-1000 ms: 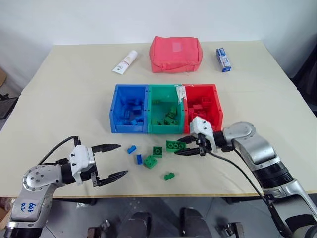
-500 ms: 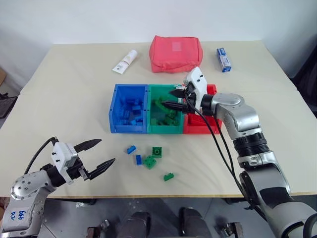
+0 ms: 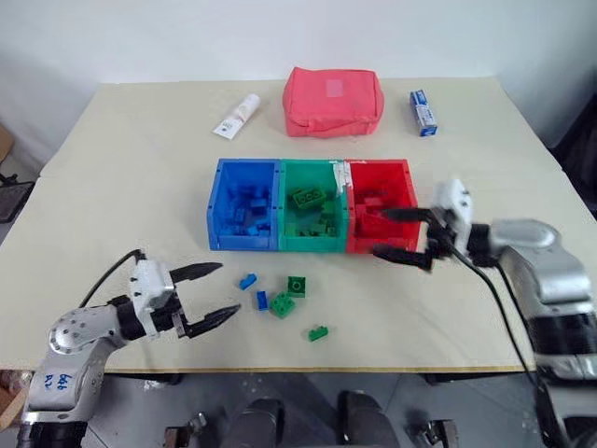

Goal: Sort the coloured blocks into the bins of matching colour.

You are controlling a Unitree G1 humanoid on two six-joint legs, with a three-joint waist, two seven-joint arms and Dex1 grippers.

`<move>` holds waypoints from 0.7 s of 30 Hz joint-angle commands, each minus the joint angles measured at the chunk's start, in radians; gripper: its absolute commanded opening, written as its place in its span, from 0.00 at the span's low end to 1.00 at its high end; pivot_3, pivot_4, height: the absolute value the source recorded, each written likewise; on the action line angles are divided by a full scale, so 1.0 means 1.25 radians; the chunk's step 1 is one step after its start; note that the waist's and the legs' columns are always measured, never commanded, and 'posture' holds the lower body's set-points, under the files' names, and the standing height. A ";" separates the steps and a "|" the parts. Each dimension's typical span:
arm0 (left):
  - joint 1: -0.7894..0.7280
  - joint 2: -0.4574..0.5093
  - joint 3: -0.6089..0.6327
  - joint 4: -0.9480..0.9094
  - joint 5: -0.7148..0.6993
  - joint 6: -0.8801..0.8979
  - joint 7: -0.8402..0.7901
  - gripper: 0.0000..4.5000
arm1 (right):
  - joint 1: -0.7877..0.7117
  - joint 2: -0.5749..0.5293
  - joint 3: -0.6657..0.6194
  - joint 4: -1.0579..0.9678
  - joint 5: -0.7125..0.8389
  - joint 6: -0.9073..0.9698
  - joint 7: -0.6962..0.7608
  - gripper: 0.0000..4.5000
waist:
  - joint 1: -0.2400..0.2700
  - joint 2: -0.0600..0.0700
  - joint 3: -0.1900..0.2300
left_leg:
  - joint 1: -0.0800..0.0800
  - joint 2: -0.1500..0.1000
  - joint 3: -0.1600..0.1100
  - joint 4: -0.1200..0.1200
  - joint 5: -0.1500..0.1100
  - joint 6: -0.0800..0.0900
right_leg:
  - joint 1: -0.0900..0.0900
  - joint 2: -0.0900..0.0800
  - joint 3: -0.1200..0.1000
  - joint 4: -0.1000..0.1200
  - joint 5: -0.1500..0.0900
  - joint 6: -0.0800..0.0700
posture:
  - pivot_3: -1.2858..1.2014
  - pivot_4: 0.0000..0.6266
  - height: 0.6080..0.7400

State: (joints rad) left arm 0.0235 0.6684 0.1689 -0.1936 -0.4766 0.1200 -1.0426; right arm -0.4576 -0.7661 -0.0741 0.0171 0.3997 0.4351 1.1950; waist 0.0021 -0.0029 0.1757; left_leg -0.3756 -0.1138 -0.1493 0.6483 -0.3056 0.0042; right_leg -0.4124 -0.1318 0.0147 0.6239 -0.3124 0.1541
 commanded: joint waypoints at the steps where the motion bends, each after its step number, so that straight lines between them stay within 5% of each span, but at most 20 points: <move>1: -0.033 0.026 -0.047 0.021 0.034 -0.036 -0.063 1.00 | 0.090 -0.081 -0.080 -0.065 0.014 -0.048 0.048 0.99 | -0.002 0.000 0.000 | 0.000 0.000 0.000 0.000 0.000 0.000 | 0.000 0.000 0.000 0.000 0.000 0.000 | 0.52 0.24 1.00; 5: -0.104 0.019 -0.103 0.073 0.063 -0.097 -0.122 1.00 | 0.239 -0.138 -0.148 -0.059 -0.015 -0.177 0.080 0.99 | 0.001 0.000 0.000 | 0.002 0.003 0.002 0.000 0.000 -0.001 | 0.001 0.002 -0.001 0.000 0.000 0.000 | 0.52 0.24 1.00; 12: -0.137 0.015 -0.127 0.094 0.045 -0.094 -0.166 1.00 | 0.315 -0.115 -0.107 -0.217 0.038 -0.143 0.069 0.99 | -0.006 0.000 0.000 | 0.005 0.006 0.009 0.000 -0.001 -0.001 | 0.000 0.001 -0.002 0.001 0.001 0.000 | 0.52 0.24 1.00; 21: -0.065 0.051 -0.068 0.055 0.021 -0.092 -0.173 1.00 | 0.185 -0.044 0.202 -0.415 -0.022 0.030 -0.030 0.99 | 0.001 -0.001 0.001 | 0.004 0.005 0.008 0.000 -0.002 -0.001 | 0.000 0.000 -0.003 -0.001 0.001 0.000 | 0.52 0.24 1.00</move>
State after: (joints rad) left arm -0.0646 0.7186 0.0485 -0.0771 -0.4266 0.0101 -1.2613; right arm -0.2130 -0.8379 0.1341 -0.4704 0.3944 0.4767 1.1763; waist 0.0034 -0.0036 0.1766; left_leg -0.3708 -0.1075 -0.1393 0.6489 -0.3081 0.0034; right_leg -0.4116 -0.1319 0.0105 0.6222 -0.3102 0.1541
